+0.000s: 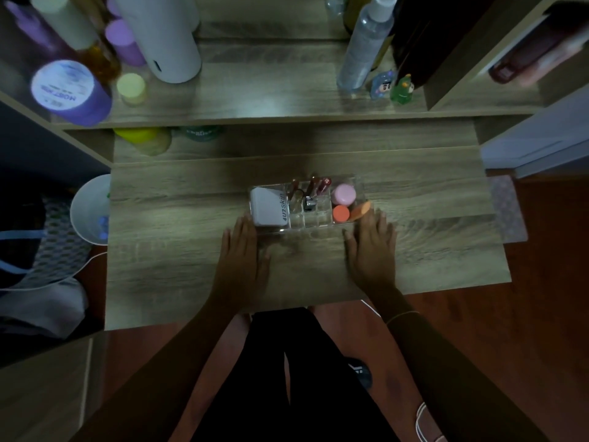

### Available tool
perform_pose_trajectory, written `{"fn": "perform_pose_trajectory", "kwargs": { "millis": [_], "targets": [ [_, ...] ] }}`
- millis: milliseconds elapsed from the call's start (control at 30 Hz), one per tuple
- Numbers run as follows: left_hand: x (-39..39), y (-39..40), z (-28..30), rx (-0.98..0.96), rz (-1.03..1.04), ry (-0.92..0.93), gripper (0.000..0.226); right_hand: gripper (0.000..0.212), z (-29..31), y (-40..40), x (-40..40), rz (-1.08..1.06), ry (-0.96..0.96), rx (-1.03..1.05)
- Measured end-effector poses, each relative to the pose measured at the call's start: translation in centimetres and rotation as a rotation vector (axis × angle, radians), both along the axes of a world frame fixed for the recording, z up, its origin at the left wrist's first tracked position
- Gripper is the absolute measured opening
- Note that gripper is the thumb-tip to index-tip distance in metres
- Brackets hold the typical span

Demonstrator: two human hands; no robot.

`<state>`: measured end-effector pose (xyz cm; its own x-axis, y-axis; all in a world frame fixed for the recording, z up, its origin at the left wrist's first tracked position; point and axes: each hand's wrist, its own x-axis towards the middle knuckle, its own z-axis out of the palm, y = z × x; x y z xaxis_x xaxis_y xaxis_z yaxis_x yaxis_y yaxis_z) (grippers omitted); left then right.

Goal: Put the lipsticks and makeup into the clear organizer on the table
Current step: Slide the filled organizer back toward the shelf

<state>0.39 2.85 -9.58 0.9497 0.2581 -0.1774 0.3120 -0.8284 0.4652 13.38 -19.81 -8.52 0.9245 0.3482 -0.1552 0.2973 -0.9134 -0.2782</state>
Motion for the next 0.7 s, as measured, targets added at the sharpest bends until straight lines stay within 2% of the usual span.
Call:
{"fn": "perform_pose_trajectory", "kwargs": {
  "millis": [700],
  "targets": [
    [8.5,-5.3,0.3,0.043,-0.17,0.01,0.074,0.059,0.5,-7.0,6.9,-0.097,0.013,0.046]
  ]
}}
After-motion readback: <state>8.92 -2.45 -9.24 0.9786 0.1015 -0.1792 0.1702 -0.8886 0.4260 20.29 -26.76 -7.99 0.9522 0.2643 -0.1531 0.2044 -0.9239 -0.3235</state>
